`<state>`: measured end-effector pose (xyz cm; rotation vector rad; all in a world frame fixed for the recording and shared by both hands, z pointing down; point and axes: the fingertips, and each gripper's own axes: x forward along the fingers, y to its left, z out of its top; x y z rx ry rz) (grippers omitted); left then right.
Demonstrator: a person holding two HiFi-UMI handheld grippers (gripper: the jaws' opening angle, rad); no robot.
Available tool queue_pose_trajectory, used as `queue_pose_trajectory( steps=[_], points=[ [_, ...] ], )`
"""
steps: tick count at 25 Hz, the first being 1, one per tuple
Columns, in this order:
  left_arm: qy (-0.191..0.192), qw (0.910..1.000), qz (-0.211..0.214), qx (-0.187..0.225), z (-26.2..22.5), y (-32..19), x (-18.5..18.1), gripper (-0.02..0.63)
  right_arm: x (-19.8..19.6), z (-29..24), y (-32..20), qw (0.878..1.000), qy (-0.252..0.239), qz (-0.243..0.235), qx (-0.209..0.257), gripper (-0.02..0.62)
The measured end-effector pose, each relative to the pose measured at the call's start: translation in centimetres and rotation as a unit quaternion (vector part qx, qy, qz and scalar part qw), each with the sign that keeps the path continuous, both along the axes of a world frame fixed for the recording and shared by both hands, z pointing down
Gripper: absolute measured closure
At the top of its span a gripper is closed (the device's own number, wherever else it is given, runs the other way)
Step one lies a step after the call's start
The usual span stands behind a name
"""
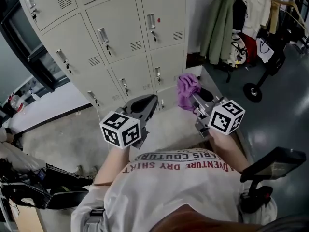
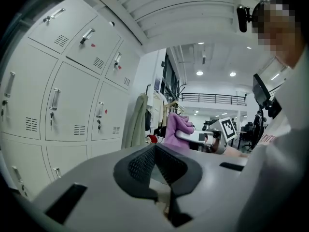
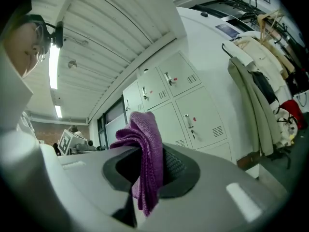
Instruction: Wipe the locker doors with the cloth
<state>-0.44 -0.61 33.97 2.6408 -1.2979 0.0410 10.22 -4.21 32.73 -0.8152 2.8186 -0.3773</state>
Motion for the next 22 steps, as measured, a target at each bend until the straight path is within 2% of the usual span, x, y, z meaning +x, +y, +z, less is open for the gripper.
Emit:
queue_pose_trajectory(
  steps=[4,8,16,22],
  points=[
    [0.012,0.9998,0.013,0.003,0.0,-4.1,-0.4,0.606,-1.2,0.2,-3.4,1.000,0.015,-0.001,0.020,0.543],
    [0.001,0.9998,0.021,0.003,0.9,-8.9,-1.8,0.606,-3.6,0.5,-8.1,1.000,0.013,-0.007,0.024,0.543],
    [0.003,0.9997,0.019,0.014,0.0,-22.9,-6.9,0.607,-7.7,-0.5,-21.5,0.999,0.011,0.030,0.044,0.543],
    [0.000,0.9996,0.019,0.021,-2.0,-31.9,-10.9,0.606,-13.4,-2.0,-31.0,0.999,0.015,0.003,0.039,0.543]
  ],
)
